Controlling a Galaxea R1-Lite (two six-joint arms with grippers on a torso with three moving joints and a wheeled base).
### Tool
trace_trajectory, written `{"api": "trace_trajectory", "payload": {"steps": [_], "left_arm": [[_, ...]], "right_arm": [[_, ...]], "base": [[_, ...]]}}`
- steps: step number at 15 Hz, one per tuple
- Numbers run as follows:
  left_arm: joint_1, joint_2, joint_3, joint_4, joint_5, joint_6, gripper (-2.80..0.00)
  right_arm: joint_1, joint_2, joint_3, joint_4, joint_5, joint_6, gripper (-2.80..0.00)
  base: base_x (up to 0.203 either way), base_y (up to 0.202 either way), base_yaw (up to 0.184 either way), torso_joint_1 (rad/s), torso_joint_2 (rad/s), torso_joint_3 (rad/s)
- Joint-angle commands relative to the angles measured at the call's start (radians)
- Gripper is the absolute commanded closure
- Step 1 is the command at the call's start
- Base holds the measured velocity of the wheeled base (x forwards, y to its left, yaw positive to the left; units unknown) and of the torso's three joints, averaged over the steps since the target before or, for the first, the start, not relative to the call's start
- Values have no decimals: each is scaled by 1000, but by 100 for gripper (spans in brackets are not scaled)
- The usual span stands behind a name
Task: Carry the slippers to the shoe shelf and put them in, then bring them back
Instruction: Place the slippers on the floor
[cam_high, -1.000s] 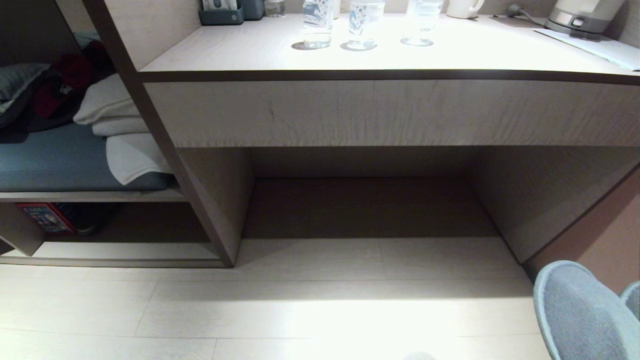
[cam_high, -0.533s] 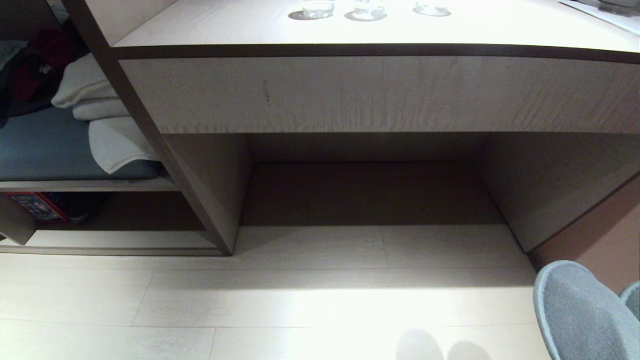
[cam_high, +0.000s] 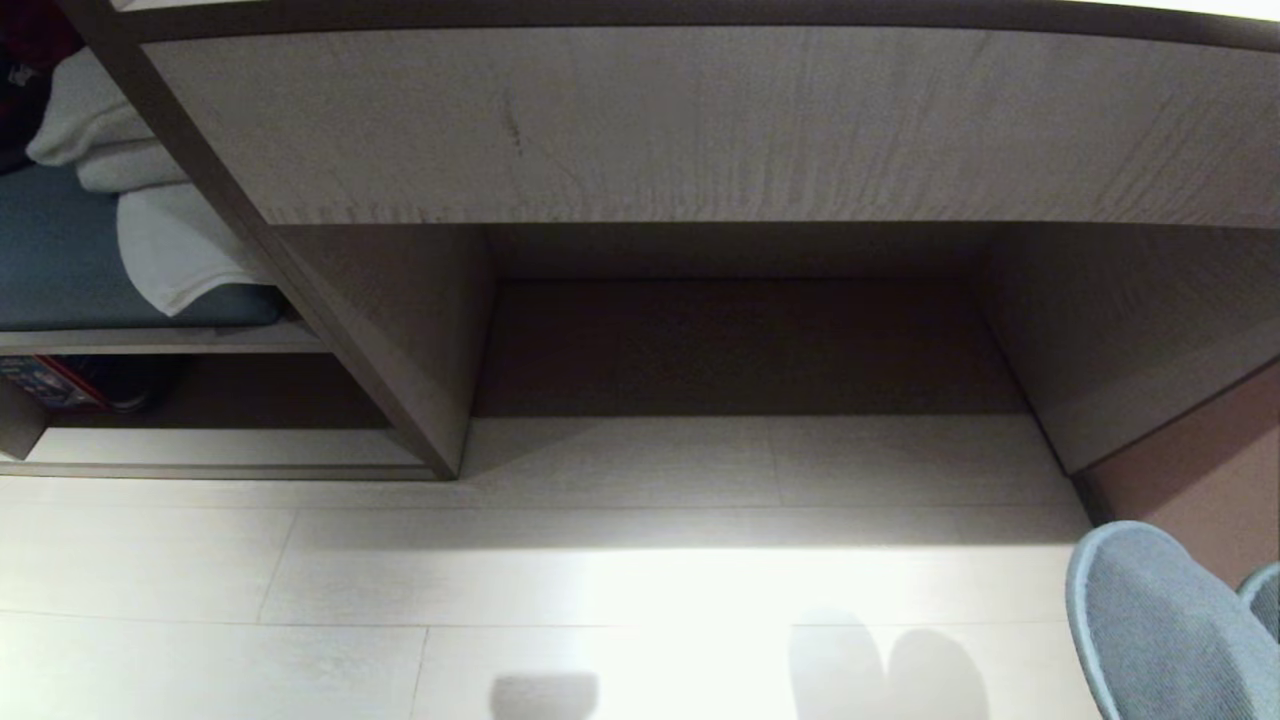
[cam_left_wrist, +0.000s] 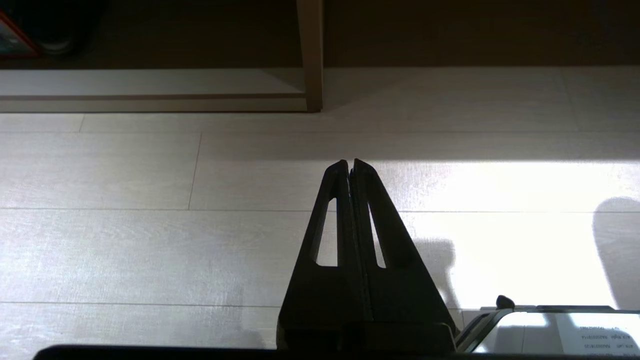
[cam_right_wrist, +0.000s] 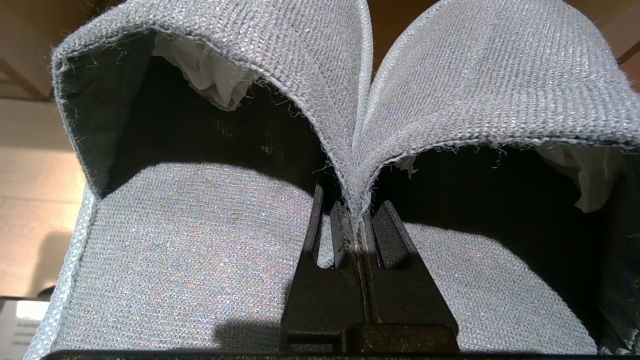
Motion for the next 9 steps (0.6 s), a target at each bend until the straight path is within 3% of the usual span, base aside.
{"api": "trace_trajectory", "payload": {"steps": [1,9], "left_arm": [[1,1,0,-1,0,0,0],[0,1,0,-1,0,1,0]], "right_arm": [[0,1,2,-1,0,-1,0],[0,1,2,-1,0,-1,0]], "base": [[0,0,0,7,7,-199],[0,0,0,3,1,-198]]}}
